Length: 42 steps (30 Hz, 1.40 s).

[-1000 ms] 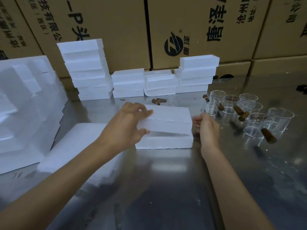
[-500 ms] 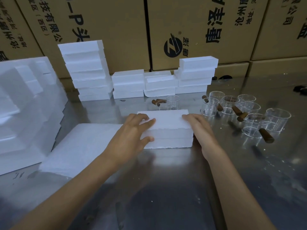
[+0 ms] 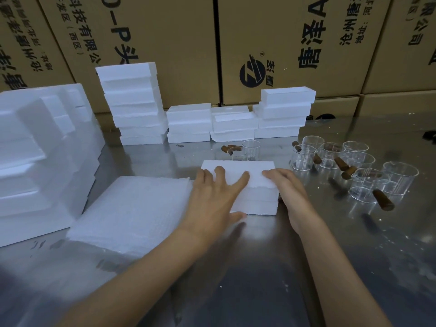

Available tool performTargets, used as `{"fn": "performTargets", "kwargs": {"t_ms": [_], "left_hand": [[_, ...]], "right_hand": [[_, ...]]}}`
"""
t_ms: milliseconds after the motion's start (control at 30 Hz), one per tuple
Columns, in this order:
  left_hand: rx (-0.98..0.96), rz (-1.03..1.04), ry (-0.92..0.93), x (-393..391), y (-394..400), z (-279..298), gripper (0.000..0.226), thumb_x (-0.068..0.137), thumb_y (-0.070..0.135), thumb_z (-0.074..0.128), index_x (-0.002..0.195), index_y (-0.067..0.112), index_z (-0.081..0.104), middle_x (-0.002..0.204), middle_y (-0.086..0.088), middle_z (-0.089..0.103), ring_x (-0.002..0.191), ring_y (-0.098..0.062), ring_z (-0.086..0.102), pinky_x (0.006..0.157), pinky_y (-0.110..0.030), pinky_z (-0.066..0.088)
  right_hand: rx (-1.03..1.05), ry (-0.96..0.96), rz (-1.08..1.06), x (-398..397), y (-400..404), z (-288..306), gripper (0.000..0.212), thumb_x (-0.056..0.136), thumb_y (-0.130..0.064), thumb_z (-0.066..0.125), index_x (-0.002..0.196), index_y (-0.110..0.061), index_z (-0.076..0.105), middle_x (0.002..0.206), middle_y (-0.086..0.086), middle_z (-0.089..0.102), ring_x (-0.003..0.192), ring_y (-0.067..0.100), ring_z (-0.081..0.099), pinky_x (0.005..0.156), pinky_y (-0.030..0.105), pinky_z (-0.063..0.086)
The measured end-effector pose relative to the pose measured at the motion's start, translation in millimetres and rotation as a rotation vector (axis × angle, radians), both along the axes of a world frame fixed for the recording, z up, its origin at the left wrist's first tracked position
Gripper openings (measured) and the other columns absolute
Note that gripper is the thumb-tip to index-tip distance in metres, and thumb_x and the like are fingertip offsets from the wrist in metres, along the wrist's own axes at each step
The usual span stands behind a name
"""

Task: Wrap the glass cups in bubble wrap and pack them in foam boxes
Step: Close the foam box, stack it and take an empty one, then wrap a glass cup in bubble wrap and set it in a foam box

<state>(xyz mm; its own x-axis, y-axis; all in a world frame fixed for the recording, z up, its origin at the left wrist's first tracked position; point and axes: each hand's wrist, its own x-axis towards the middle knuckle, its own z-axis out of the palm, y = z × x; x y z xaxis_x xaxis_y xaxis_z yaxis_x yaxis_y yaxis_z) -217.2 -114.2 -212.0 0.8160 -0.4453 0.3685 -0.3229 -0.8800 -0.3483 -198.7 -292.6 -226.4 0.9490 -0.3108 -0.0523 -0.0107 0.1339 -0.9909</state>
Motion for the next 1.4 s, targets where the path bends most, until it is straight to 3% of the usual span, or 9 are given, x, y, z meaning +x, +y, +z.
{"fn": "performTargets", "kwargs": {"t_ms": [133,233,500,700,867,1067,1167,1267,1400], "left_hand": [[-0.107,0.057,0.058,11.5,-14.1,5.7,0.073,0.088,0.056,0.061,0.146,0.033,0.021,0.136,-0.016,0.038,0.117,-0.038,0.045,0.100,-0.044,0.033],[-0.208,-0.020,0.169,28.2,-9.9,10.7,0.072,0.086,0.042,0.070,0.144,0.029,0.028,0.143,-0.004,0.035,0.135,-0.026,0.033,0.110,-0.047,0.028],[-0.159,0.066,0.257,95.9,28.2,27.3,0.076,0.080,0.022,0.074,0.142,0.023,0.030,0.148,0.001,0.042,0.132,-0.024,0.041,0.106,-0.042,0.033],[-0.231,0.230,0.269,144.5,71.6,29.6,0.071,0.079,0.016,0.072,0.138,0.020,0.031,0.139,-0.005,0.049,0.126,-0.028,0.046,0.102,-0.044,0.038],[-0.237,0.416,0.249,170.9,122.2,30.6,0.078,0.081,0.018,0.071,0.144,0.019,0.026,0.134,-0.010,0.051,0.124,-0.033,0.048,0.102,-0.050,0.038],[-0.278,0.527,0.244,184.3,184.6,32.2,0.070,0.077,0.015,0.074,0.132,0.016,0.031,0.123,-0.014,0.054,0.116,-0.036,0.051,0.096,-0.053,0.044],[-0.292,0.568,0.319,193.6,189.8,42.9,0.062,0.082,0.012,0.067,0.133,0.008,0.031,0.113,-0.016,0.052,0.112,-0.038,0.053,0.094,-0.052,0.047],[-0.311,0.590,0.322,207.3,170.9,60.6,0.059,0.092,0.015,0.060,0.139,-0.001,0.027,0.129,-0.026,0.048,0.121,-0.043,0.048,0.099,-0.052,0.045],[-0.383,0.383,0.201,230.8,128.2,72.7,0.051,0.090,0.010,0.060,0.135,0.001,0.038,0.130,-0.025,0.047,0.120,-0.042,0.046,0.095,-0.050,0.044]], "right_hand": [[-0.001,0.005,-0.010,-2.1,2.9,-0.7,0.038,0.086,-0.036,0.073,0.118,-0.019,0.061,0.109,-0.001,0.070,0.097,0.013,0.067,0.085,0.030,0.054],[0.027,0.009,-0.014,-1.9,4.3,-1.5,0.031,0.090,-0.038,0.067,0.115,-0.020,0.063,0.115,0.002,0.069,0.108,0.019,0.066,0.098,0.037,0.052],[0.042,0.055,-0.070,9.0,-0.1,-8.2,0.018,0.090,-0.036,0.064,0.097,-0.019,0.064,0.091,0.003,0.057,0.082,0.016,0.056,0.082,0.034,0.050],[0.008,0.087,-0.104,16.0,-1.6,-14.0,0.033,0.094,-0.032,0.059,0.108,-0.004,0.066,0.092,0.002,0.061,0.081,0.015,0.060,0.093,0.041,0.053],[-0.107,0.026,-0.188,22.8,1.4,-17.9,0.016,0.094,-0.026,0.056,0.086,-0.015,0.063,0.073,-0.002,0.058,0.046,0.003,0.055,0.059,0.030,0.052],[-0.240,0.054,-0.223,25.6,10.3,-20.4,0.020,0.076,-0.044,0.047,0.079,-0.031,0.063,0.082,-0.004,0.068,0.087,0.032,0.068,0.085,0.055,0.057],[-0.253,0.058,-0.240,25.1,12.1,-20.9,0.020,0.072,-0.047,0.045,0.080,-0.040,0.062,0.077,-0.004,0.067,0.084,0.032,0.068,0.082,0.057,0.057],[-0.264,0.051,-0.260,23.9,14.3,-19.6,0.018,0.073,-0.045,0.046,0.081,-0.040,0.062,0.074,-0.003,0.069,0.079,0.028,0.068,0.079,0.054,0.058],[-0.260,0.039,-0.293,24.6,14.7,-19.8,0.015,0.082,-0.036,0.052,0.079,-0.028,0.064,0.071,-0.004,0.068,0.076,0.024,0.068,0.078,0.053,0.058]]}}
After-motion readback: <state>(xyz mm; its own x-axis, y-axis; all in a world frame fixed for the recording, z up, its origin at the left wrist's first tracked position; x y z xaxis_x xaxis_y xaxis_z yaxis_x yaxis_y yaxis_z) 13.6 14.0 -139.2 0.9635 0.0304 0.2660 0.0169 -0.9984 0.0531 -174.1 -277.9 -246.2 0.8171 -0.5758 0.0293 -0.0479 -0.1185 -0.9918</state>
